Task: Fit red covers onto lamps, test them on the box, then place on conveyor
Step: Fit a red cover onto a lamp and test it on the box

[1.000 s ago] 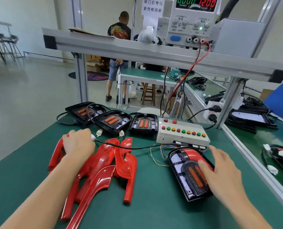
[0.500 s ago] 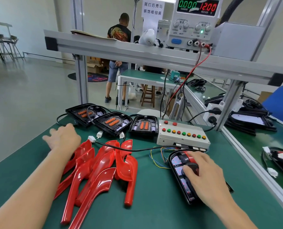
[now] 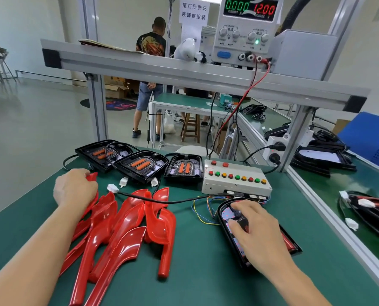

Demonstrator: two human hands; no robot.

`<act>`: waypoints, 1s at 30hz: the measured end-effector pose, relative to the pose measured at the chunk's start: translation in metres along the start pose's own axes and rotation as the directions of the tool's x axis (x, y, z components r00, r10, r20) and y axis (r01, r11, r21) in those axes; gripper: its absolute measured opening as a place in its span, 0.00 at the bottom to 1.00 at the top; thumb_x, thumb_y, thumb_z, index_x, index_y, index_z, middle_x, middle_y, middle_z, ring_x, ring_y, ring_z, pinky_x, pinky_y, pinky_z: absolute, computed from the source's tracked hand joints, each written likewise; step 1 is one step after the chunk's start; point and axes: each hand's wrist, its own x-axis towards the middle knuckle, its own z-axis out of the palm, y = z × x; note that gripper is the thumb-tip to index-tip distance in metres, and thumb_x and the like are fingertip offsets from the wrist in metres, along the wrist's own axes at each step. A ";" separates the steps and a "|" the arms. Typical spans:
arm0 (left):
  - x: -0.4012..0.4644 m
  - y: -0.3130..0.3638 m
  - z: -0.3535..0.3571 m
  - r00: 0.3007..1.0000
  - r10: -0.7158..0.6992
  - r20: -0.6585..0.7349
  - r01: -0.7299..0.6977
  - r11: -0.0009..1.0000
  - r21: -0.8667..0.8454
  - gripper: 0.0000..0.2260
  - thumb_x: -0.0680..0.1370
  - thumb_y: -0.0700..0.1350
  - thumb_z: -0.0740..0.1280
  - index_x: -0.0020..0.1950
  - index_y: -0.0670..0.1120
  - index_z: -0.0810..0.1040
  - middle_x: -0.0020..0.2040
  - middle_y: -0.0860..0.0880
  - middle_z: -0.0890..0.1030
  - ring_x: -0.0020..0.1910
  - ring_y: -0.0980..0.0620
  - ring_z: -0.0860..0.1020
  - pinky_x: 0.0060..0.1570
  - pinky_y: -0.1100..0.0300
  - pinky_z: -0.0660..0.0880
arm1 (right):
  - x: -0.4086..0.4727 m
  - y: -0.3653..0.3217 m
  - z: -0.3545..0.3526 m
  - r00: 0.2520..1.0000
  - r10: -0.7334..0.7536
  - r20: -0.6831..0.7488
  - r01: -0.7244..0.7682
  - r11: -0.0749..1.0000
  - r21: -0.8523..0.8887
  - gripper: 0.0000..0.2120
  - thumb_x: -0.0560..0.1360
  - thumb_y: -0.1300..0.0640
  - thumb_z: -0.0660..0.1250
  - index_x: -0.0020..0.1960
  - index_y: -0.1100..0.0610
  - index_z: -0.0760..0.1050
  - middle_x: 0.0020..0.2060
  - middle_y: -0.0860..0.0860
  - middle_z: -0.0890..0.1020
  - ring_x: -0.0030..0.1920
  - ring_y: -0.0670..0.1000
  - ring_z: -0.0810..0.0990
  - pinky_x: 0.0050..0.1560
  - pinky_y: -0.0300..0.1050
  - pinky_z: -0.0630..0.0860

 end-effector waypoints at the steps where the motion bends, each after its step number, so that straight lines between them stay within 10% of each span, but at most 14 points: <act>1: -0.002 0.005 -0.002 0.999 0.035 -0.034 -0.036 0.999 -0.018 0.09 0.73 0.37 0.65 0.47 0.44 0.84 0.38 0.41 0.79 0.44 0.38 0.75 0.37 0.55 0.68 | 0.000 -0.001 0.001 1.000 -0.005 0.000 0.005 1.000 0.009 0.14 0.76 0.55 0.66 0.61 0.51 0.77 0.59 0.44 0.76 0.61 0.49 0.73 0.66 0.48 0.65; 12: -0.063 0.085 -0.006 0.919 0.358 -0.167 -0.386 0.905 -0.181 0.12 0.73 0.40 0.67 0.55 0.46 0.82 0.55 0.45 0.81 0.52 0.40 0.74 0.48 0.53 0.70 | 0.002 -0.018 0.015 0.995 -0.098 0.028 0.097 0.994 0.046 0.20 0.77 0.51 0.65 0.69 0.48 0.71 0.66 0.43 0.72 0.66 0.47 0.68 0.71 0.46 0.60; 18: -0.110 0.127 -0.010 0.944 0.318 -0.091 -0.318 0.795 -0.516 0.15 0.71 0.42 0.69 0.57 0.48 0.83 0.53 0.47 0.83 0.54 0.45 0.79 0.55 0.54 0.73 | -0.006 -0.046 0.029 0.983 -0.142 0.120 0.080 0.905 0.418 0.26 0.77 0.52 0.67 0.73 0.45 0.64 0.63 0.40 0.74 0.64 0.36 0.70 0.62 0.24 0.61; 25: -0.144 0.151 0.000 0.948 0.316 -0.035 -0.245 0.654 -0.716 0.08 0.71 0.39 0.69 0.48 0.46 0.84 0.44 0.52 0.82 0.45 0.50 0.79 0.47 0.58 0.74 | -0.008 -0.067 0.043 0.970 -0.129 0.204 -0.090 0.592 0.801 0.33 0.69 0.62 0.69 0.71 0.48 0.64 0.54 0.49 0.82 0.53 0.50 0.81 0.58 0.59 0.77; 30: -0.150 0.154 0.012 0.946 0.305 0.111 -0.101 0.603 -0.791 0.13 0.71 0.41 0.72 0.55 0.50 0.81 0.49 0.51 0.81 0.44 0.56 0.78 0.45 0.67 0.72 | -0.009 -0.057 0.044 0.987 -0.076 0.143 -0.066 0.616 0.785 0.29 0.68 0.63 0.62 0.67 0.45 0.68 0.44 0.46 0.83 0.41 0.48 0.79 0.44 0.50 0.79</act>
